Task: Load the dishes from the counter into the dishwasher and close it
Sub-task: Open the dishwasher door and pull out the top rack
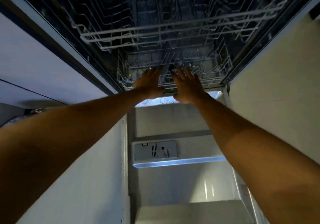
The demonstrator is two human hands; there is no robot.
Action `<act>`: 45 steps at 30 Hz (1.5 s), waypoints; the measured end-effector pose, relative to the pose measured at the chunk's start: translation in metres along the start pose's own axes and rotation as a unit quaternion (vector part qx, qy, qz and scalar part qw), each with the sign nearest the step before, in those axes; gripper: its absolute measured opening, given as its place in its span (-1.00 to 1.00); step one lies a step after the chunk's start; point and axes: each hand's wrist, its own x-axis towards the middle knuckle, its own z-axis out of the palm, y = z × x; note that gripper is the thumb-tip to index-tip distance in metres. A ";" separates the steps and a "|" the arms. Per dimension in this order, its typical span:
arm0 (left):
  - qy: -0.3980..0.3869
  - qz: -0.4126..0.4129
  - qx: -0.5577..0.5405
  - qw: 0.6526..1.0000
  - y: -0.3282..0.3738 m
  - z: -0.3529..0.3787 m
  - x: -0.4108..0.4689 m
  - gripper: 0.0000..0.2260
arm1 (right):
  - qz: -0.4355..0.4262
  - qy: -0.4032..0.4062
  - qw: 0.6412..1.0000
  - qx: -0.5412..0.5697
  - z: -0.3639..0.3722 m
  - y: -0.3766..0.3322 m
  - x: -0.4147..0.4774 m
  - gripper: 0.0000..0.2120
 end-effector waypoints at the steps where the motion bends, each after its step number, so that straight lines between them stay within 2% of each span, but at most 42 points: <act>1: -0.008 0.004 0.016 1.000 -0.001 0.007 0.011 -0.14 | 0.004 -0.009 1.000 -0.016 0.008 0.002 0.008 -0.03; 4: -0.050 0.013 0.013 0.999 0.006 0.027 0.025 -0.09 | 0.012 0.042 0.998 -0.038 0.035 0.001 0.010 0.00; 6: -0.042 0.007 -0.005 0.999 0.008 0.040 0.028 -0.01 | 0.024 0.103 0.994 -0.021 0.039 -0.003 0.009 -0.02; 8: -0.030 0.007 -0.033 0.999 0.007 0.047 0.030 -0.01 | 0.039 0.115 0.992 -0.029 0.031 -0.009 0.012 -0.03; 10: -0.017 0.012 -0.059 0.998 0.005 0.049 0.027 -0.05 | 0.047 0.103 0.993 -0.045 0.021 -0.016 0.012 -0.05; 13: -0.015 0.020 -0.076 0.997 0.009 0.047 0.016 -0.15 | 0.050 0.080 0.996 -0.006 0.018 -0.018 0.005 -0.07; 17: -0.053 0.014 -0.054 0.997 0.018 0.051 -0.010 -0.14 | 0.034 0.046 0.998 0.010 0.031 -0.011 -0.019 -0.09; 21: -0.054 0.003 -0.079 0.995 0.032 0.057 -0.041 -0.14 | 0.027 0.028 0.999 0.007 0.034 -0.010 -0.045 -0.13; 26: -0.064 -0.032 -0.087 0.994 0.047 0.071 -0.087 -0.29 | 0.019 -0.023 0.999 -0.015 0.047 -0.012 -0.090 -0.14; 30: -0.066 -0.032 -0.115 0.991 0.057 0.088 -0.128 -0.27 | 0.012 -0.028 1.000 0.005 0.069 -0.016 -0.131 -0.08; 35: -0.069 -0.078 -0.163 0.981 0.078 0.113 -0.187 -0.28 | 0.003 -0.047 0.999 0.024 0.095 -0.024 -0.194 -0.09; 39: -0.072 -0.114 -0.166 0.977 0.095 0.136 -0.235 -0.28 | 0.010 -0.093 0.995 0.028 0.110 -0.029 -0.241 -0.06; 45: -0.087 -0.131 -0.168 0.973 0.113 0.158 -0.296 -0.31 | -0.012 -0.106 0.993 0.041 0.137 -0.030 -0.305 -0.06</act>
